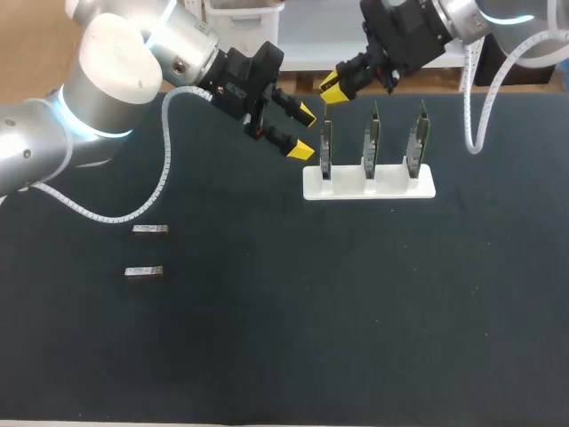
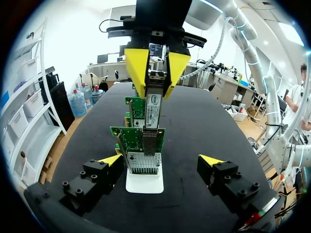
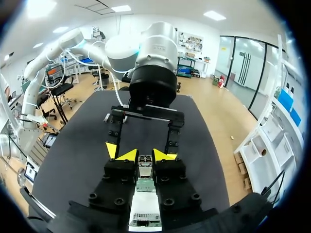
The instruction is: Pick up the optical module with the left hand, and insert it into the network port with the right hand.
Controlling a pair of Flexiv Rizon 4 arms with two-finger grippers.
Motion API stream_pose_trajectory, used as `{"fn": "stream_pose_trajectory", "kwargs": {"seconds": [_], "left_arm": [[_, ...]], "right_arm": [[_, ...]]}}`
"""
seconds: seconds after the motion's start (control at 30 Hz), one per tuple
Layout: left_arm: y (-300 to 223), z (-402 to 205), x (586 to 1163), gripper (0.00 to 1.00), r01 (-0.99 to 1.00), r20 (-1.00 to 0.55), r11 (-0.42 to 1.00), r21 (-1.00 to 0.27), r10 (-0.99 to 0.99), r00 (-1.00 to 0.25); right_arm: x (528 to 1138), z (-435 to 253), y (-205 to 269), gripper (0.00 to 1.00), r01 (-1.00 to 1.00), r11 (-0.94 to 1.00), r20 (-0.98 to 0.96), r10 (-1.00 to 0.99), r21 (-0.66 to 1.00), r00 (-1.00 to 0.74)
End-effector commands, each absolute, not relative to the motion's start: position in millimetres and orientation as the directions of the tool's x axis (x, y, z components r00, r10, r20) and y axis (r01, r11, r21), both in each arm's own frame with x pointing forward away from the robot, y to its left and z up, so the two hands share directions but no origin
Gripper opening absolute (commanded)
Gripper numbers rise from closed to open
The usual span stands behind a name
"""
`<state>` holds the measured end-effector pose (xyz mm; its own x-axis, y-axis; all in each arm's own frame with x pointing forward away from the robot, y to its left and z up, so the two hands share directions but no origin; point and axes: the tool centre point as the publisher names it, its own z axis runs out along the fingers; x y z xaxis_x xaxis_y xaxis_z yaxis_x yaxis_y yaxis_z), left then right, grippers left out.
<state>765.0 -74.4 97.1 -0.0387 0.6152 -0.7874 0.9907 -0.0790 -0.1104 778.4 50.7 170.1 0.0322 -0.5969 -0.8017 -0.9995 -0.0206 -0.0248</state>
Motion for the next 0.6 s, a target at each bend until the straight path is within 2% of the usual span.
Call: {"fn": "stream_pose_trajectory", "kwargs": {"seconds": [0.03,0.6], "left_arm": [[-75.1,96.9,766.9,1.0,0.99,-0.786,-0.081,-0.113,0.617,-0.039],[-75.1,96.9,766.9,1.0,0.99,-0.786,-0.081,-0.113,0.617,-0.039]], "right_arm": [[776.3,171.8,50.7,0.0,-0.999,-0.015,-0.806,-0.59,-0.039,0.04],[780.1,165.9,52.1,0.0,-0.999,-0.007,-0.799,-0.601,-0.037,0.034]]}}
